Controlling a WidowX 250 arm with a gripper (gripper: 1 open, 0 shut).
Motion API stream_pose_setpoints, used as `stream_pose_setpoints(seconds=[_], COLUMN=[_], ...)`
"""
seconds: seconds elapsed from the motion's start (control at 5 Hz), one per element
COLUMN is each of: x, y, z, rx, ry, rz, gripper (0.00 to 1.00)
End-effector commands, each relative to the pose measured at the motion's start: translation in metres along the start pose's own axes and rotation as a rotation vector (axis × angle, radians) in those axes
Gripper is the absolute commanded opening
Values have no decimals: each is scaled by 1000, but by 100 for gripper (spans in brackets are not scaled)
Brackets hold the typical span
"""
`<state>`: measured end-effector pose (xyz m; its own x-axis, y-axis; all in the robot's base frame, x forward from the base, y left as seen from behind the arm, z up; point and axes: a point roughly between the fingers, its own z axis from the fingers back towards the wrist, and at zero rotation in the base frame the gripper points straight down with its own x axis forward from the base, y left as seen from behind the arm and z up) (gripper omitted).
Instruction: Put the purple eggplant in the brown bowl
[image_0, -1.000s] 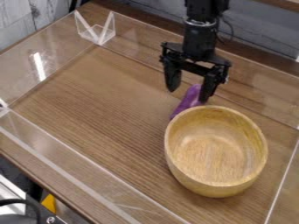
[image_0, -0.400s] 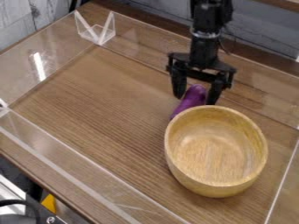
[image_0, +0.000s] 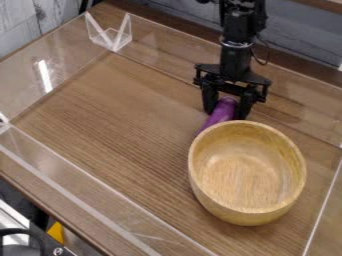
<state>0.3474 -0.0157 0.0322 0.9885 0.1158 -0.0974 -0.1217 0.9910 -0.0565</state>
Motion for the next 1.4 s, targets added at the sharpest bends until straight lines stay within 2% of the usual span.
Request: stream_pose_setpoints(seconds=[0.0,0.2,0.6,1.2], x=[3,-2,-6,-18], y=[1,3,5,7], z=[23,28,17,10], rx=[-27,-40,-67,-74], ry=[-66,-74,-88,-73], rz=[29,54,64,-138], gripper=[0,0,0,0])
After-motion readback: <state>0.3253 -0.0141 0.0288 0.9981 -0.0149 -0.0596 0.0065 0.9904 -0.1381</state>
